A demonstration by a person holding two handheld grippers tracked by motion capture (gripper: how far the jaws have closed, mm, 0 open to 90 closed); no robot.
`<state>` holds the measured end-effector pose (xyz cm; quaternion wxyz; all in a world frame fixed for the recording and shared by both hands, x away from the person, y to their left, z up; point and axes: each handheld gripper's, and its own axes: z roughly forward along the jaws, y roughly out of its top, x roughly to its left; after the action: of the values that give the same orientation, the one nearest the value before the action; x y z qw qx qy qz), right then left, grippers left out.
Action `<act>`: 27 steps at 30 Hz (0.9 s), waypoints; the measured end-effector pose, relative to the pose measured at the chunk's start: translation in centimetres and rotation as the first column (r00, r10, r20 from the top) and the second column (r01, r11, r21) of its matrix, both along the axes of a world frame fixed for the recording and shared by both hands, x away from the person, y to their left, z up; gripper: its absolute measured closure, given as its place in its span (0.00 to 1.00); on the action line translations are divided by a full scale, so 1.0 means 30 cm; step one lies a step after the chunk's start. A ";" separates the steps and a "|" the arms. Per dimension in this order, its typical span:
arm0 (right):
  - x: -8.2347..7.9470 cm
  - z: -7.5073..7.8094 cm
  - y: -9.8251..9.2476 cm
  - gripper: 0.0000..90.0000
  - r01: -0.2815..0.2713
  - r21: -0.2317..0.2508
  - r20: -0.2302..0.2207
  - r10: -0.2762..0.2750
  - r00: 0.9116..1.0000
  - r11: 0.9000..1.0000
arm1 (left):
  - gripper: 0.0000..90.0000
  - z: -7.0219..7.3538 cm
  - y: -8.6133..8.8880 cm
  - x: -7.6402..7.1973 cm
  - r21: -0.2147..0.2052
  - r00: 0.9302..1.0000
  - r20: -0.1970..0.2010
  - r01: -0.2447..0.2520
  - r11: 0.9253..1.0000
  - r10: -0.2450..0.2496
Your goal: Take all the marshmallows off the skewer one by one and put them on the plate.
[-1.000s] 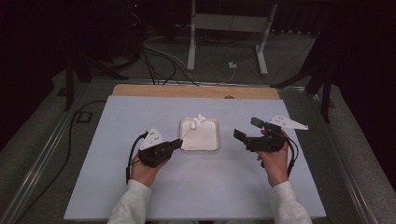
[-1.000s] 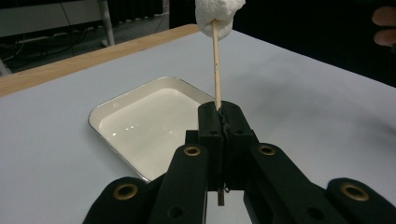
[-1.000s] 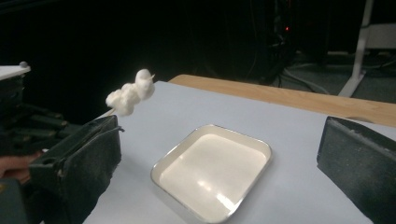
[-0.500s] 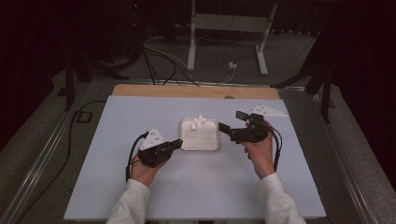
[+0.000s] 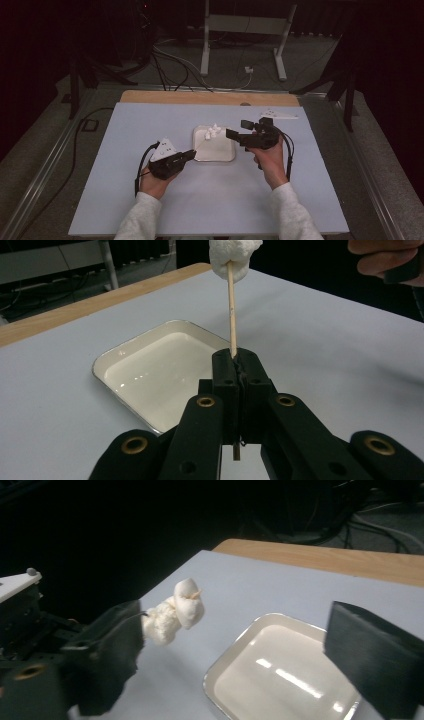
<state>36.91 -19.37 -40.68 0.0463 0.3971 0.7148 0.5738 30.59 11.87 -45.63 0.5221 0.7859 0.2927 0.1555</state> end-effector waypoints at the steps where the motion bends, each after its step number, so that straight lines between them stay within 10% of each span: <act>1: 0.001 -0.003 0.008 0.23 -0.014 0.010 -0.004 0.014 1.000 1.000 | 1.00 0.000 -0.001 0.000 0.000 1.000 0.001 0.002 1.000 -0.002; 9: 0.022 -0.011 0.035 0.56 -0.076 0.068 -0.048 0.080 0.996 0.995 | 1.00 0.000 -0.011 -0.006 -0.001 1.000 0.008 0.019 1.000 -0.019; 27: 0.039 -0.028 0.057 0.84 -0.144 0.166 -0.168 0.172 0.971 0.976 | 1.00 -0.002 -0.008 -0.006 0.002 0.999 0.015 0.037 0.999 -0.037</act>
<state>38.08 -17.65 -41.50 -0.0955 0.3918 0.6994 0.5901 30.41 11.62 -45.69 0.5262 0.7905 0.2740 0.1519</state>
